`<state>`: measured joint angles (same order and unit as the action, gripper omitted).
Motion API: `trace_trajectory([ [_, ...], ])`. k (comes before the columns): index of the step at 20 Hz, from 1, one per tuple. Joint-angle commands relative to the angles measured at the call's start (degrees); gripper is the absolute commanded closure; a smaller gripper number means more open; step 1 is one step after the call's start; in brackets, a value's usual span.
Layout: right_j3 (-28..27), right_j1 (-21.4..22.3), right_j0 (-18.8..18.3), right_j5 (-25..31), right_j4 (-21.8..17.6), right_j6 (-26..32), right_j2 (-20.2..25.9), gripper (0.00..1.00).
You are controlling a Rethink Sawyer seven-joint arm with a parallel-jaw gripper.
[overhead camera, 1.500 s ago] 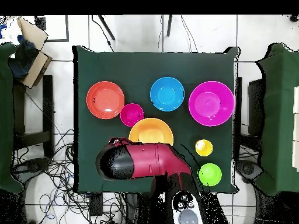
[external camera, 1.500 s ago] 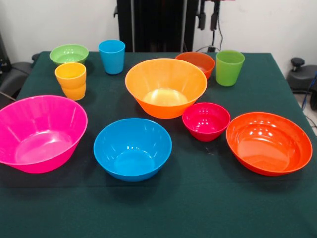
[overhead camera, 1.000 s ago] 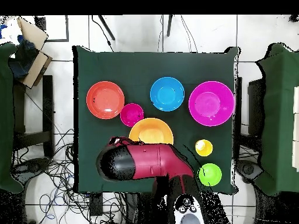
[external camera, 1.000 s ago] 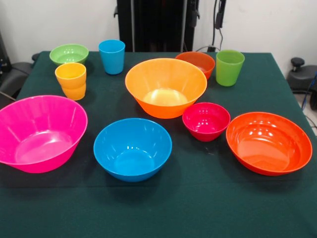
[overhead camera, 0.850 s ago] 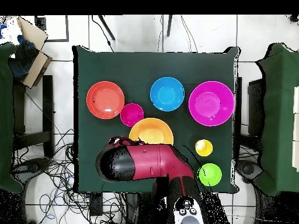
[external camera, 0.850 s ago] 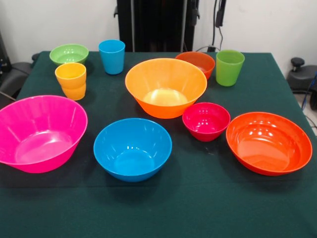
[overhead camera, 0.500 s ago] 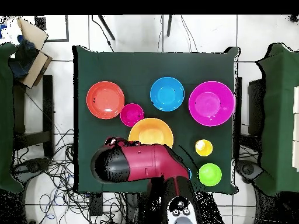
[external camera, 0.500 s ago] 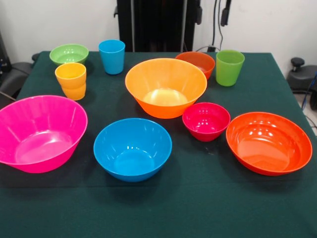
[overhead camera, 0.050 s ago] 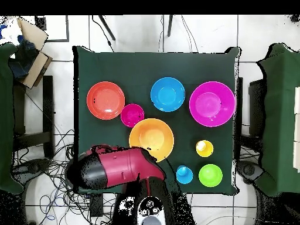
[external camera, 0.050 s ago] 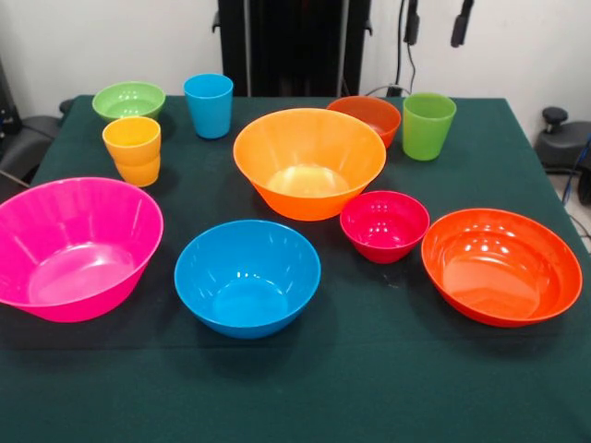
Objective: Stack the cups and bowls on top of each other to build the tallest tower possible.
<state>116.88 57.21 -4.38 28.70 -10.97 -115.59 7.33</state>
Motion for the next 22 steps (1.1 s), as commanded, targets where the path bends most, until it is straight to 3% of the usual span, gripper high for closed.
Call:
trace_trajectory([
  [1,-3.2,-6.9,2.3,-4.1,-2.6,-9.0,-2.8,0.0],
  [12,-2.6,-7.7,2.9,-6.3,-1.3,-7.3,-4.2,0.0],
  [22,-3.3,-11.0,4.1,-10.0,-1.9,-7.0,-6.0,0.0],
])
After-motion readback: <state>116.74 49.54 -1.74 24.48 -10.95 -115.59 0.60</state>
